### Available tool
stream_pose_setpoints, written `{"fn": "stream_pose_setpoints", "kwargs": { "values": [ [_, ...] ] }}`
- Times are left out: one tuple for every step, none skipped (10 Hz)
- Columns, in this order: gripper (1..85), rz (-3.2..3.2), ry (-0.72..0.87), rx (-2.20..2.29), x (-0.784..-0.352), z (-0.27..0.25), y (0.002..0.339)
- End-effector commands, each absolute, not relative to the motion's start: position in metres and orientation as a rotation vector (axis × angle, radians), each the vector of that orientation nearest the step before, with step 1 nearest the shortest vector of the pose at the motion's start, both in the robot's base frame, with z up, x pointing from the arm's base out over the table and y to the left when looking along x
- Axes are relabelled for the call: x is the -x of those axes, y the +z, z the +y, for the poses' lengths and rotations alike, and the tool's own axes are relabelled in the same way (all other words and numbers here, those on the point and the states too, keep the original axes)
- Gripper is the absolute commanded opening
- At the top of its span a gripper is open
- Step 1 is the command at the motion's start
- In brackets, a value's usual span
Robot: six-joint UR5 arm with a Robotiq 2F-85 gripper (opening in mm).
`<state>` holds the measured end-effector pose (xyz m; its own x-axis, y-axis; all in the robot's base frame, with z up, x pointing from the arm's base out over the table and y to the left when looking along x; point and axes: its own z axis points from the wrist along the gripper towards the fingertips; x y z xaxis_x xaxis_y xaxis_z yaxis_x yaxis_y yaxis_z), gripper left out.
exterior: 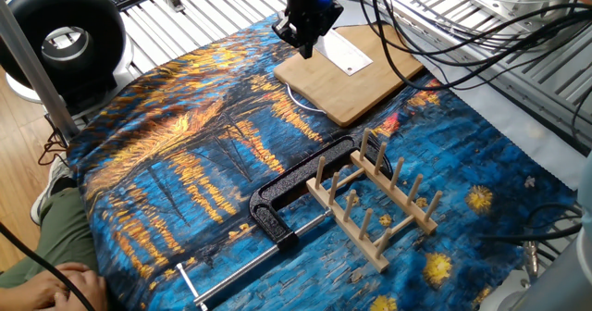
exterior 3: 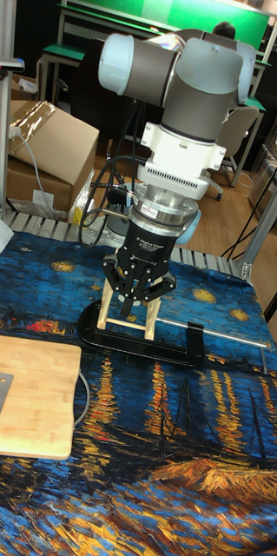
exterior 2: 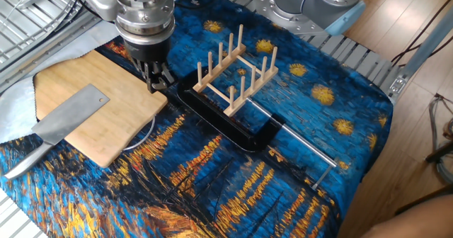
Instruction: Put the knife on the knife rack
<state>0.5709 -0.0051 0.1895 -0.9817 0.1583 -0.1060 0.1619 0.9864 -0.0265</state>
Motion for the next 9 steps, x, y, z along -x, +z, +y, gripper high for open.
{"fn": "stream_pose_setpoints", "kwargs": {
  "values": [
    [1.0, 3.021, -0.017, -0.268, -0.5717, -0.0006, 0.19],
    [1.0, 3.021, -0.014, -0.27, -0.5714, -0.0007, 0.1894],
    [1.0, 3.013, 0.003, -0.27, -0.5723, 0.0001, 0.1878],
    [1.0, 3.01, 0.004, -0.27, -0.573, -0.0001, 0.1877],
    [1.0, 3.007, 0.004, -0.267, -0.5738, -0.0001, 0.1878],
    [1.0, 3.009, -0.006, -0.262, -0.5734, -0.0017, 0.1877],
    [1.0, 3.01, -0.013, -0.248, -0.5734, -0.0029, 0.1878],
    [1.0, 3.008, -0.021, -0.24, -0.5738, -0.0041, 0.1878],
    [1.0, 3.005, -0.02, -0.238, -0.5745, -0.0041, 0.1879]
  ]
}}
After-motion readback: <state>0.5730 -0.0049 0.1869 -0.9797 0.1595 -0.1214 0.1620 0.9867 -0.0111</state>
